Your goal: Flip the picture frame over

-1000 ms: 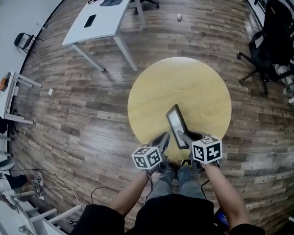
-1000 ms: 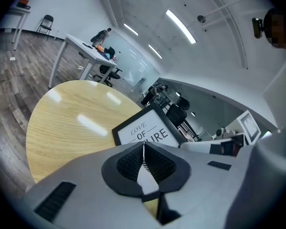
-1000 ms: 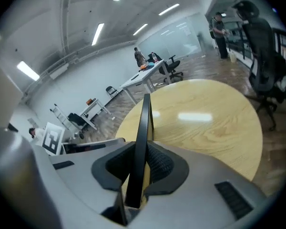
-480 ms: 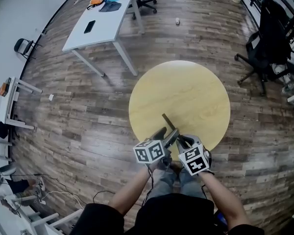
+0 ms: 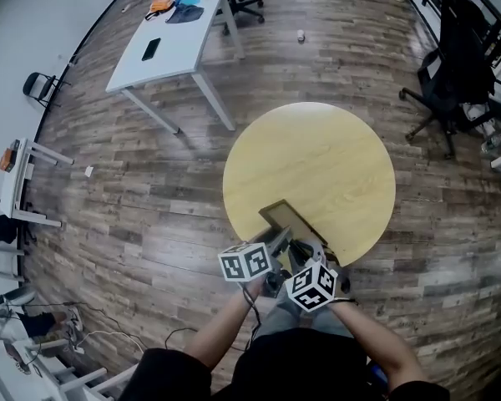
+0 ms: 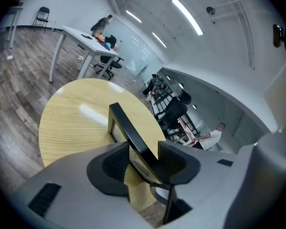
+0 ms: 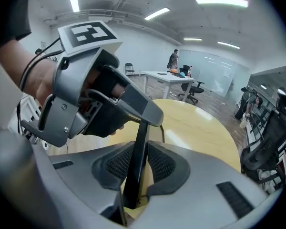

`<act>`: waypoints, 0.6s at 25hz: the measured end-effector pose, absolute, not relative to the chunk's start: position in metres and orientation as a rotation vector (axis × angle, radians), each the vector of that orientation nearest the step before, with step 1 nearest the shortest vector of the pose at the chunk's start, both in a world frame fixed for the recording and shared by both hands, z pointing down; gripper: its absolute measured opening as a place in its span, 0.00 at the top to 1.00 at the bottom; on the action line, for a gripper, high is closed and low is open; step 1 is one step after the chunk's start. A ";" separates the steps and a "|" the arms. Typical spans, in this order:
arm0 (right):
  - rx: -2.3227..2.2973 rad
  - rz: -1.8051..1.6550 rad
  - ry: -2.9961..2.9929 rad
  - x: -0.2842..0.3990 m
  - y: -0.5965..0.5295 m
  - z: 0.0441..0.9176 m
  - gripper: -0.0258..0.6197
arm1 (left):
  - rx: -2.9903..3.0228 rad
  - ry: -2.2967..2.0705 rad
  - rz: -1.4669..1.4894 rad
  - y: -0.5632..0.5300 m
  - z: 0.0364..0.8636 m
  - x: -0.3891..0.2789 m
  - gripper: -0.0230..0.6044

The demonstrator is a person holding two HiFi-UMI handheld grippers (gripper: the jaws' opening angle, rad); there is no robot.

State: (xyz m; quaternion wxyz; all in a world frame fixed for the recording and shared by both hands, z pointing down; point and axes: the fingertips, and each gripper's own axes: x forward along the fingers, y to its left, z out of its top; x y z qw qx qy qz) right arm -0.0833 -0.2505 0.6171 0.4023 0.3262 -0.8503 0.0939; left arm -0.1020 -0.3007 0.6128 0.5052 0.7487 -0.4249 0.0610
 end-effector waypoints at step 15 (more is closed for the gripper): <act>1.007 0.448 -2.090 -0.005 -0.279 0.664 0.79 | 1.738 -0.939 0.229 -0.289 0.692 -0.121 0.71</act>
